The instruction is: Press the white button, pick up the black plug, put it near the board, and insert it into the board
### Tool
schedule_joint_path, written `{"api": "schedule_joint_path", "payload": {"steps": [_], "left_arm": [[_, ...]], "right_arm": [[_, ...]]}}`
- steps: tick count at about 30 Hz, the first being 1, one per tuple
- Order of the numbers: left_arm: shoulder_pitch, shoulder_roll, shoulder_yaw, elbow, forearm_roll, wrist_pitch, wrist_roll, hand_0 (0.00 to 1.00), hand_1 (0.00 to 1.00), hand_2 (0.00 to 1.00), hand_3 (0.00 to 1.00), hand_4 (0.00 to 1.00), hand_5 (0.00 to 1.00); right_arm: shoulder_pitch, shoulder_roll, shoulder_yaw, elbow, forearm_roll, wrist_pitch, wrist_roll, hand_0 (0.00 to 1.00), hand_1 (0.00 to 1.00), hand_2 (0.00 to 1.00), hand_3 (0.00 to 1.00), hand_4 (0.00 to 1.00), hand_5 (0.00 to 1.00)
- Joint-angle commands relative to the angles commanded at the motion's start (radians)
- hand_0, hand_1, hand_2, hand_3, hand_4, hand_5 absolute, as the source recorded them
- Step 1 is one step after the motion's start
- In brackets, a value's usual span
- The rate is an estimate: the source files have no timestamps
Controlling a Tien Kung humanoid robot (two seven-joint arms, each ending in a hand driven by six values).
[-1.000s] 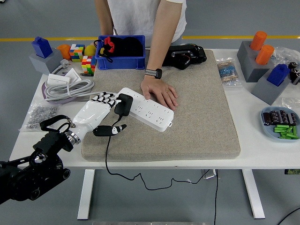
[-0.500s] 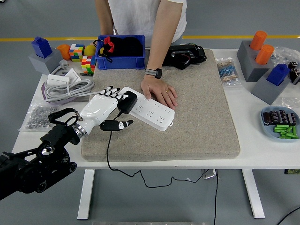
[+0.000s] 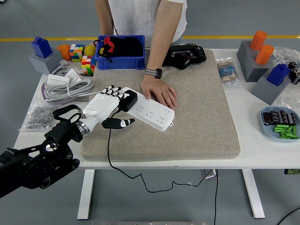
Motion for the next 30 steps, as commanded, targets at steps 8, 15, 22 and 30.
{"api": "schedule_joint_path", "payload": {"steps": [8, 15, 22, 30], "left_arm": [[-0.001, 0.0, 0.015, -0.002, -0.016, -0.005, -0.001, 0.977, 0.982, 0.887, 0.861, 0.829, 0.659], [0.023, 0.012, -0.095, -0.06, -0.03, 0.027, -0.031, 0.969, 0.973, 0.9, 0.872, 0.83, 0.66], [0.088, 0.027, -0.297, -0.142, -0.049, 0.051, -0.066, 0.973, 0.969, 0.902, 0.869, 0.829, 0.66], [0.177, 0.034, -0.512, -0.189, -0.052, 0.054, -0.082, 0.966, 0.951, 0.891, 0.858, 0.827, 0.657]], "right_arm": [[0.002, 0.002, 0.004, 0.0, -0.001, 0.0, 0.0, 0.583, 0.491, 0.51, 0.522, 0.639, 0.327], [0.001, 0.003, 0.006, 0.0, -0.002, 0.0, 0.0, 0.583, 0.49, 0.509, 0.521, 0.639, 0.327], [0.001, 0.003, 0.01, 0.0, -0.006, 0.0, 0.0, 0.583, 0.49, 0.508, 0.521, 0.639, 0.327], [0.003, 0.003, 0.016, 0.0, -0.009, 0.0, -0.001, 0.583, 0.49, 0.509, 0.522, 0.64, 0.327]]}}
